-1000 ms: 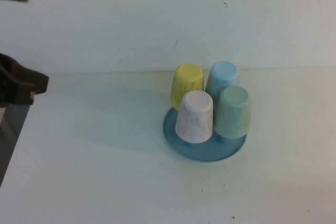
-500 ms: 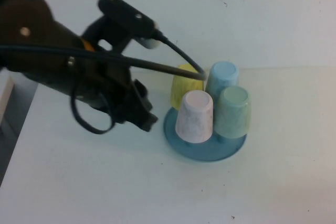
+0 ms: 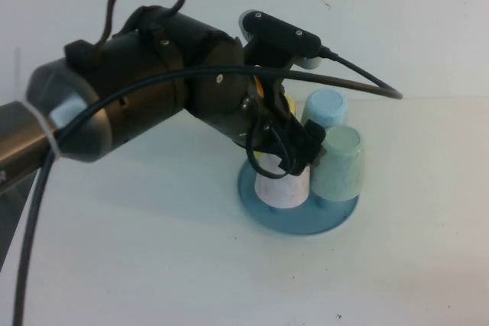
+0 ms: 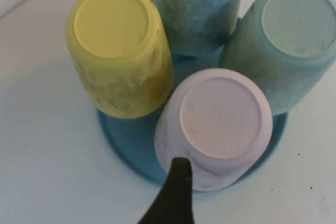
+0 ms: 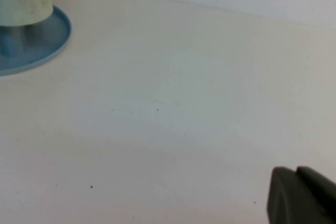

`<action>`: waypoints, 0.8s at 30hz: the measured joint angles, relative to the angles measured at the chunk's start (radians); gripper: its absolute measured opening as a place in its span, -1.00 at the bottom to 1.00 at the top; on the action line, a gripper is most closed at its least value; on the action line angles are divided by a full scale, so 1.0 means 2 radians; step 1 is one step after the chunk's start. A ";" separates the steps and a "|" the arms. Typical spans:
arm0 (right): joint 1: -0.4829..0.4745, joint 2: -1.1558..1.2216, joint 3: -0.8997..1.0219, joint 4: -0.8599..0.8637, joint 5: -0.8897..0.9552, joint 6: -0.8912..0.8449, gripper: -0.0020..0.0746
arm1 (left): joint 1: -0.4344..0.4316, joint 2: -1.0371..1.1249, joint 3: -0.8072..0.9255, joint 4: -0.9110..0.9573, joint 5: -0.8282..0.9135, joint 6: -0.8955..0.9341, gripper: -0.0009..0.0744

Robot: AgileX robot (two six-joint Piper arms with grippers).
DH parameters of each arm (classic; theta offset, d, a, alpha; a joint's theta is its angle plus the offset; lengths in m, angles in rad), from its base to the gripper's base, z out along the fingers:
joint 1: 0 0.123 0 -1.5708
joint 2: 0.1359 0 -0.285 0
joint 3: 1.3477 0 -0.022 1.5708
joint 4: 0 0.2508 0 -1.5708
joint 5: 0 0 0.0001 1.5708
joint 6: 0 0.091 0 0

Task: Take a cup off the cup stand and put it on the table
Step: Pick up the cup from the rack

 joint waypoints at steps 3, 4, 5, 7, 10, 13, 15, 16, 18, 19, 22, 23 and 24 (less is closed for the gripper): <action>0.000 0.000 0.000 0.000 0.000 0.000 -0.95 | 0.000 0.026 -0.018 0.002 -0.003 -0.003 0.86; 0.000 0.000 0.000 0.000 0.000 0.000 -0.95 | 0.000 0.033 -0.022 0.002 -0.004 -0.005 0.86; 0.000 0.000 0.000 0.000 0.000 0.000 -0.95 | 0.000 0.042 -0.027 0.002 -0.005 -0.005 0.86; 0.000 0.000 0.000 0.000 0.000 0.000 -0.95 | 0.000 0.058 -0.035 0.004 -0.005 -0.007 0.86; 0.000 0.000 0.000 0.000 0.000 0.000 -0.95 | 0.000 0.079 -0.044 0.024 -0.006 -0.026 0.86; 0.000 0.000 0.000 0.000 0.000 0.000 -0.95 | 0.000 0.093 -0.048 0.056 -0.008 -0.052 0.86; 0.000 0.000 0.000 0.000 0.000 0.000 -0.95 | 0.000 0.101 -0.049 0.070 -0.008 -0.065 0.86; 0.000 0.000 0.000 0.000 0.000 0.000 -0.95 | 0.000 0.104 -0.049 0.072 -0.008 -0.069 0.86; 0.000 0.000 0.000 0.000 0.000 0.000 -0.95 | 0.000 0.108 -0.052 0.075 -0.009 -0.070 0.86; 0.000 0.000 0.000 0.000 0.000 0.000 -0.95 | 0.000 0.111 -0.051 0.076 -0.011 -0.070 0.86; 0.000 0.000 0.000 0.000 0.000 0.000 -0.95 | 0.000 0.114 -0.051 0.076 -0.020 -0.072 0.86; 0.000 0.000 0.000 0.000 0.000 0.000 -0.95 | 0.000 0.115 -0.051 0.076 -0.023 -0.073 0.85; 0.000 0.000 0.000 0.000 0.000 0.000 -0.95 | 0.000 0.115 -0.051 0.076 -0.025 -0.073 0.83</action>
